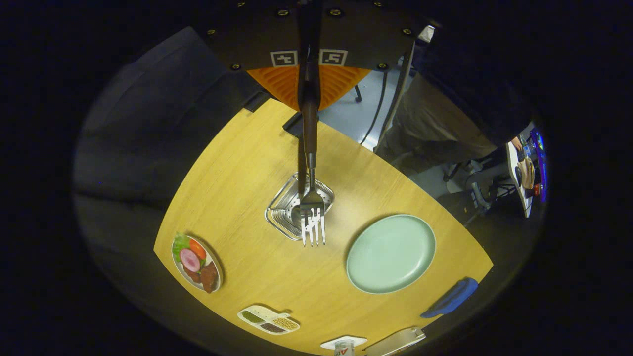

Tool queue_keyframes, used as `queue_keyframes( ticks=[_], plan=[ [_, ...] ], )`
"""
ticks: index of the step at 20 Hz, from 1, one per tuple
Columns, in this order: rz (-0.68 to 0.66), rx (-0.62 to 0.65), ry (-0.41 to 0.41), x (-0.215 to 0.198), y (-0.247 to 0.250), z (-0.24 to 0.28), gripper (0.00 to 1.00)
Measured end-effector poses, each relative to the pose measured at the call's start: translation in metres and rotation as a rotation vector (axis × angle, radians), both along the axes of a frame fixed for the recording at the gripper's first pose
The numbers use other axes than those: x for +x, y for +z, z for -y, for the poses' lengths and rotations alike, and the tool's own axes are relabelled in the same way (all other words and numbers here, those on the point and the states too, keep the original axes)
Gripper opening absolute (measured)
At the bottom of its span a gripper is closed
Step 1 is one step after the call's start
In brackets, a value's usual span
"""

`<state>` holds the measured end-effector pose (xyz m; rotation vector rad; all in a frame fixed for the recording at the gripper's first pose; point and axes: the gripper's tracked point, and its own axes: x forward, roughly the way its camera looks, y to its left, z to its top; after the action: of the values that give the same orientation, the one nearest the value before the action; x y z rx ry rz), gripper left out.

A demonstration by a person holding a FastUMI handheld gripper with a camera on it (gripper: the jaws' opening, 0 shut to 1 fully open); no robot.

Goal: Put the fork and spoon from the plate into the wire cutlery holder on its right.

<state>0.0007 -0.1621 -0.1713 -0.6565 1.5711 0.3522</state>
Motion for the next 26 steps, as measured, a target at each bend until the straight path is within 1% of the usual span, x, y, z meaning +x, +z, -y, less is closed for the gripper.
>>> queue_keyframes(
  ticks=[4,8,15,18,19,20,21,22,26],
  plan=[
    [-0.083,-0.022,-0.016,0.002,-0.011,0.012,0.01],
    [-0.185,-0.097,0.023,0.012,-0.029,0.020,0.02],
    [-0.331,-0.168,0.057,0.041,-0.052,0.004,0.01],
    [-0.387,-0.169,0.033,0.046,-0.056,-0.006,0.01],
    [-0.398,-0.172,0.030,0.048,-0.058,-0.008,0.02],
    [-0.397,-0.173,0.025,0.051,-0.058,-0.009,0.06],
    [-0.385,-0.163,0.023,0.054,-0.060,-0.011,0.06],
    [-0.371,-0.145,0.014,0.057,-0.059,-0.014,0.10],
    [-0.289,-0.064,-0.052,0.055,-0.053,-0.011,0.11]
  ],
)
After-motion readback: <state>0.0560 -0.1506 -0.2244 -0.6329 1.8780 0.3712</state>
